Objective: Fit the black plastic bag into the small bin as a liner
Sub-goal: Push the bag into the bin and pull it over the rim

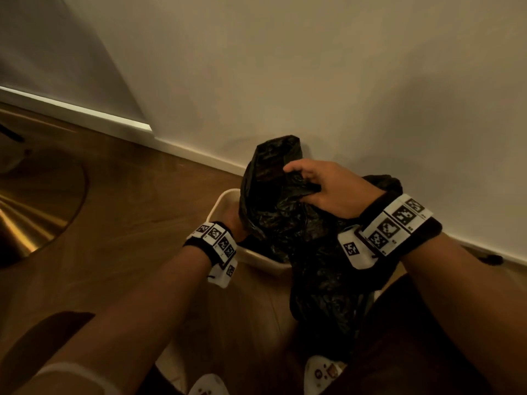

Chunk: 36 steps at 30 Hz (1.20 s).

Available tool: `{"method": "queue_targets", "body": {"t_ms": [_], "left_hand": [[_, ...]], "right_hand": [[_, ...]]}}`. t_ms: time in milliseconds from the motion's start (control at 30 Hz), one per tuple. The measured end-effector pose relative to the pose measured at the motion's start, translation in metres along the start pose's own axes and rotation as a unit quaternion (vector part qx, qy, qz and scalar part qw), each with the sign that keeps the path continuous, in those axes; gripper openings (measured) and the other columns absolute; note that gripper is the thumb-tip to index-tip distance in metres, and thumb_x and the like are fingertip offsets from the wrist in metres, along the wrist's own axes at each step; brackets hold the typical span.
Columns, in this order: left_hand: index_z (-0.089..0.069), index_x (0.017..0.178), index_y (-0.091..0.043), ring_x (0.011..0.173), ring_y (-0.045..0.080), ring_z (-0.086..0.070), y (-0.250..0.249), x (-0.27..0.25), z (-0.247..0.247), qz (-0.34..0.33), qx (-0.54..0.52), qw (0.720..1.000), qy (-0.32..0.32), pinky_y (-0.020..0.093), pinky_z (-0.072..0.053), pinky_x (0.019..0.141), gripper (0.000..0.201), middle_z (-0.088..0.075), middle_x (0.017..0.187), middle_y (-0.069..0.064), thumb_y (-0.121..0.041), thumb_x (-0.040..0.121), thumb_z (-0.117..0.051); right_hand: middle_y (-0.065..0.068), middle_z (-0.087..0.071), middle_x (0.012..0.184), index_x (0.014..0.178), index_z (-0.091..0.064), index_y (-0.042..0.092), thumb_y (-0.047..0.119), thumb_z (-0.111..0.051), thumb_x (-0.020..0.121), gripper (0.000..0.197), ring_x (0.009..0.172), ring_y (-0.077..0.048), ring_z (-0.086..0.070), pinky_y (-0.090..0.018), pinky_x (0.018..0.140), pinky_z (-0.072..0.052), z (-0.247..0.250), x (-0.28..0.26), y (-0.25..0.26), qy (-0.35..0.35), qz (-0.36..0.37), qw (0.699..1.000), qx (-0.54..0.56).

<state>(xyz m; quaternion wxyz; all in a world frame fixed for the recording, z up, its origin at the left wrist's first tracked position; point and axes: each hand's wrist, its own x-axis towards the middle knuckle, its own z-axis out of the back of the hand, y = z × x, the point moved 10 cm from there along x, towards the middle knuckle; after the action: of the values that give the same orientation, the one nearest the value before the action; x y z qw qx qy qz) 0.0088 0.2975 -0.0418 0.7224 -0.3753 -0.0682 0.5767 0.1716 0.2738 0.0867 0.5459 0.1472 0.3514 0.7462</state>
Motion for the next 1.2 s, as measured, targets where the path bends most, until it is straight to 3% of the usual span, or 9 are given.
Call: {"method": "queue_targets", "body": {"t_ms": [100,200,300,400,533,733,933,1100,1200], "left_hand": [[-0.047,0.07,-0.01,0.061,0.035,-0.038,0.02,0.011,0.0,-0.045,-0.011,0.999,0.002,0.043,-0.048,0.07,0.026,-0.053,0.071,0.011,-0.026,0.088,-0.058],[-0.056,0.121,-0.011,0.092,0.02,-0.056,0.016,0.002,0.01,-0.002,-0.05,0.994,0.1,0.038,-0.049,0.082,0.036,-0.06,0.107,0.004,-0.007,0.087,-0.064],[-0.043,0.141,-0.017,0.109,0.021,-0.061,0.013,-0.004,0.062,0.044,-0.275,0.959,0.062,0.04,-0.055,0.091,0.057,-0.058,0.131,0.003,0.002,0.089,-0.059],[-0.037,0.144,-0.021,0.102,0.031,-0.065,0.007,-0.01,0.082,0.073,-0.38,0.921,0.037,0.051,-0.055,0.089,0.062,-0.062,0.127,0.007,-0.044,0.091,-0.06],[-0.025,0.148,-0.032,0.117,0.02,-0.058,-0.014,-0.006,0.061,0.026,-0.152,0.985,0.082,0.044,-0.053,0.095,0.11,-0.052,0.134,-0.005,-0.059,0.057,-0.08],[-0.048,0.135,-0.018,0.096,0.015,-0.061,0.046,-0.007,0.088,0.043,-0.063,0.996,0.037,0.017,-0.047,0.067,0.059,-0.061,0.104,-0.001,-0.005,0.083,-0.072],[-0.058,0.126,-0.009,0.095,0.025,-0.062,0.113,-0.016,0.15,0.117,-0.012,0.993,-0.025,0.036,-0.05,0.083,0.053,-0.066,0.112,0.016,-0.002,0.077,-0.077],[-0.06,0.102,-0.033,0.09,0.003,-0.061,-0.003,-0.041,0.202,-0.081,-0.084,0.979,-0.169,0.014,-0.05,0.083,0.039,-0.064,0.103,-0.007,-0.019,0.074,-0.082],[-0.068,0.096,-0.022,0.085,0.006,-0.065,-0.08,-0.053,0.156,-0.194,-0.052,0.974,-0.103,0.022,-0.053,0.081,0.019,-0.069,0.094,-0.008,-0.036,0.084,-0.072]], "right_hand": [[0.008,-0.062,0.131,0.139,-0.05,0.027,0.017,-0.074,0.086,0.059,0.121,-0.005,-0.058,-0.033,0.109,-0.045,-0.012,-0.002,-0.015,0.008,-0.021,1.0,-0.01],[0.006,-0.06,0.131,0.138,-0.048,0.031,0.017,-0.071,0.087,0.058,0.12,-0.01,-0.058,-0.036,0.107,-0.046,-0.021,0.0,-0.027,0.012,-0.035,0.998,-0.049],[0.007,-0.061,0.131,0.138,-0.048,0.033,0.016,-0.07,0.087,0.058,0.119,-0.009,-0.058,-0.031,0.106,-0.046,-0.017,0.002,-0.027,-0.002,-0.033,0.998,-0.051],[0.008,-0.061,0.131,0.138,-0.048,0.031,0.014,-0.07,0.087,0.058,0.119,-0.007,-0.057,-0.025,0.105,-0.044,-0.018,0.008,-0.012,-0.011,-0.011,1.0,-0.027],[0.011,-0.061,0.127,0.135,-0.05,0.031,0.021,-0.072,0.086,0.054,0.114,-0.003,-0.058,-0.019,0.099,-0.045,-0.029,0.017,0.011,0.009,0.025,1.0,0.006],[0.013,-0.068,0.1,0.107,-0.068,0.032,0.075,-0.049,0.079,0.055,0.09,-0.004,-0.064,-0.028,0.081,-0.051,-0.021,-0.004,-0.028,0.089,-0.069,0.994,-0.018],[-0.003,-0.061,0.134,0.138,-0.056,0.015,0.064,-0.053,0.089,0.069,0.116,-0.021,-0.06,-0.026,0.09,-0.041,-0.004,-0.015,-0.106,0.061,-0.194,0.974,-0.098],[0.008,-0.058,0.126,0.146,-0.046,0.024,0.054,-0.057,0.092,0.062,0.108,-0.013,-0.059,-0.022,0.088,-0.04,0.026,-0.013,-0.077,-0.028,-0.157,0.987,-0.026],[0.015,-0.06,0.107,0.139,-0.052,0.03,0.048,-0.06,0.093,0.05,0.09,-0.005,-0.064,-0.017,0.077,-0.045,0.026,-0.009,-0.058,-0.025,-0.135,0.99,0.012]]}}
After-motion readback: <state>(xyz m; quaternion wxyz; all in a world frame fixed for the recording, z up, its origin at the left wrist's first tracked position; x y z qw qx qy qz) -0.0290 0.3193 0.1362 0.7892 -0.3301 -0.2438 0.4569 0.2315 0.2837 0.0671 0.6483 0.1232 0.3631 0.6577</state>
